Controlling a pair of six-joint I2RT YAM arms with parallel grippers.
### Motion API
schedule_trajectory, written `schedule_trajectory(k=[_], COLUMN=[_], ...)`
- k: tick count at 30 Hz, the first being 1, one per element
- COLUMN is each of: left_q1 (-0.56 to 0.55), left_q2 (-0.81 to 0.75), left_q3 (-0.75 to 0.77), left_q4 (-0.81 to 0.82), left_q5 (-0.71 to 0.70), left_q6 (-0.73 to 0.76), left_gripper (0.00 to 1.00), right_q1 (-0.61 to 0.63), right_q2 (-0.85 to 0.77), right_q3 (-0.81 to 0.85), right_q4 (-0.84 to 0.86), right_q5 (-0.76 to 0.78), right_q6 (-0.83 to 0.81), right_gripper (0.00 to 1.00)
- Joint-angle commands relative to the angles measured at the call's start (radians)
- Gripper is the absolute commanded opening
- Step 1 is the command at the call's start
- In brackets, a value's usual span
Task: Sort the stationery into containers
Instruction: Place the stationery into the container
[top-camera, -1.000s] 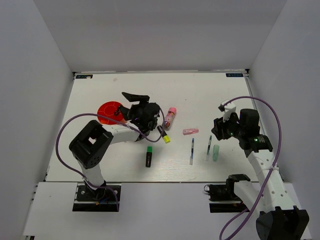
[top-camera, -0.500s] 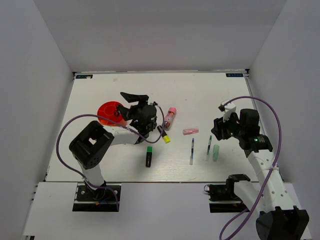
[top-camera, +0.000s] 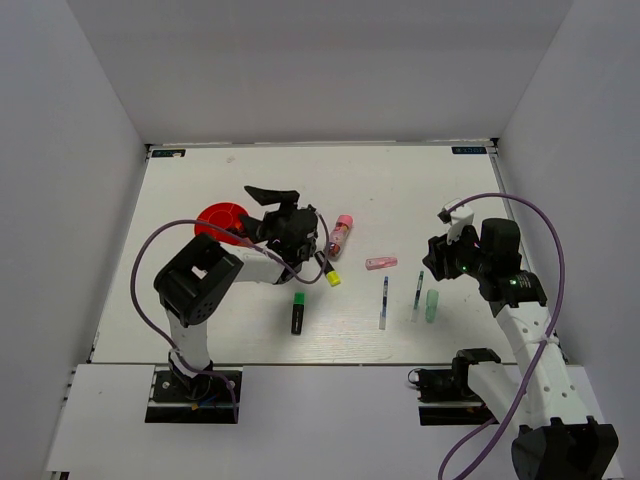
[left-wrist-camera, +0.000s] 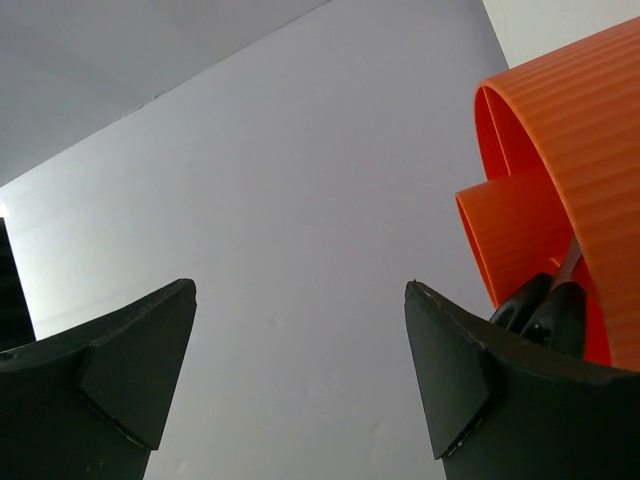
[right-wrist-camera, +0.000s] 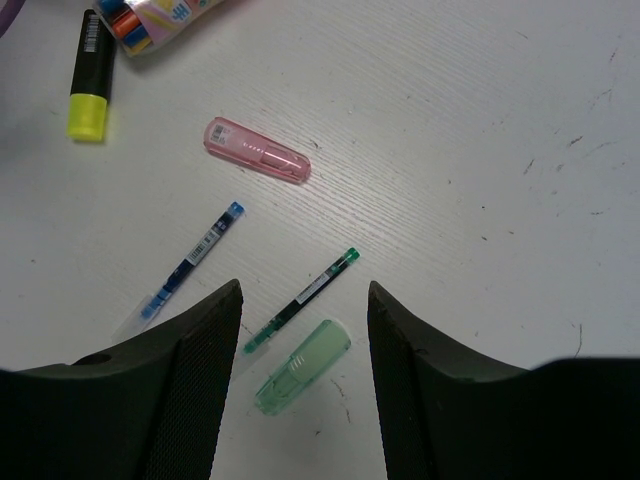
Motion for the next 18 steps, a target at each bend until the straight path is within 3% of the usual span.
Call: schedule_trajectory(k=[1,6,11,13,15,16,17,18], left_q1=[0.002,-0.015,-0.092,-0.112,-0.159,-0.19,-0.201,-0.219], left_q2=[-0.012,-0.031,-0.012,0.011,0.06,0.072,0.098,0.126], left_q3=[0.031,0.055,0.15,0.254,0.304,0.371,0.396,0.422], left_q4=[-0.011,0.012,0.176,0.239,0.344,0.381,0.437,0.471], left_q5=[-0.009,-0.014,-0.032,-0.066,-0.114,-0.123,-0.161,-0.181], left_q6=[-0.042,-0.034,0.059,0.065,0.095,0.16,0.176,0.182], left_gripper=[0.95,0.95,0.98,0.87,0.57,0.37,0.24,0.21], right_q1=[-0.004,-0.003,-0.003,-0.003,-0.001,-0.003,-0.003,-0.004], right_q2=[-0.014,-0.013,-0.01,-0.004,-0.005,-0.002,-0.004,-0.001], right_q3=[0.002,0.001,0.001,0.001,-0.001,-0.001,-0.001,-0.001], right_q4=[0.01,0.01,0.012,0.01,0.009,0.009,0.006,0.006], right_q5=[-0.003,-0.005,-0.005,-0.005,-0.006,-0.006,-0.006,-0.006], right_q6=[0.003,0.005,0.005,0.005,0.005,0.003,0.006,0.008], right_gripper=[0.57,0.57,0.57,0.57,0.5,0.44,0.38,0.23])
